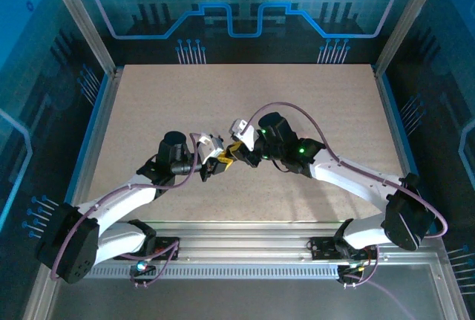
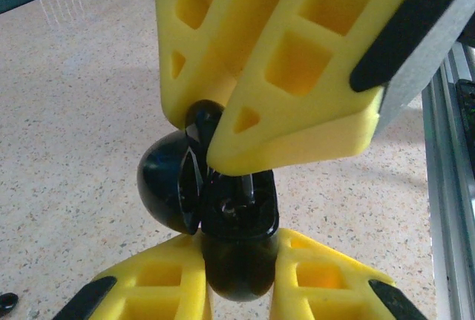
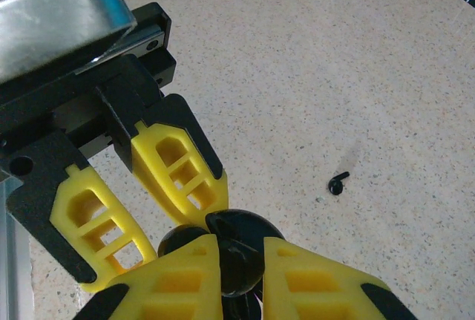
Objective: Insert the wireless bluetooth earbuds into the charging case
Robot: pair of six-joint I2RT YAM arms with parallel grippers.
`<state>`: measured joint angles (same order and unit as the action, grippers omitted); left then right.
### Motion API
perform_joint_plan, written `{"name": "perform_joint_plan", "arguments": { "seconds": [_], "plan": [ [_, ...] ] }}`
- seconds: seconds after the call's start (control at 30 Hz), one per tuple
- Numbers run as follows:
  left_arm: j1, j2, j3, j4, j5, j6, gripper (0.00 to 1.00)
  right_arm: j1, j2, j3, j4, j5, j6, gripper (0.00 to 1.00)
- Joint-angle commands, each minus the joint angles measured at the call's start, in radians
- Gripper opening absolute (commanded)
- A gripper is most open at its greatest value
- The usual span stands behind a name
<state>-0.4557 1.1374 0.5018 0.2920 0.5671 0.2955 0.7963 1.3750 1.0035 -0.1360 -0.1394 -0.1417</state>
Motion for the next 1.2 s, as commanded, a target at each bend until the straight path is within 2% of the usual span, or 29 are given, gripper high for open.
{"name": "perform_joint_plan", "arguments": {
  "seconds": [0.0,0.6,0.83,1.17],
  "plan": [
    [-0.009,-0.035,-0.002,0.026,0.033,0.03,0.05,0.006,0.004,0.022,-0.051,0.027,-0.025,0.16],
    [-0.009,-0.045,-0.001,0.013,0.022,0.037,0.05,0.011,-0.005,0.025,-0.097,0.067,-0.059,0.15],
    [-0.008,-0.047,0.002,0.019,0.029,0.034,0.05,0.023,0.011,0.034,-0.108,0.039,-0.054,0.15],
    [-0.011,-0.052,0.002,0.015,0.024,0.033,0.05,0.01,0.008,0.054,-0.105,-0.017,-0.001,0.28]
  ]
}}
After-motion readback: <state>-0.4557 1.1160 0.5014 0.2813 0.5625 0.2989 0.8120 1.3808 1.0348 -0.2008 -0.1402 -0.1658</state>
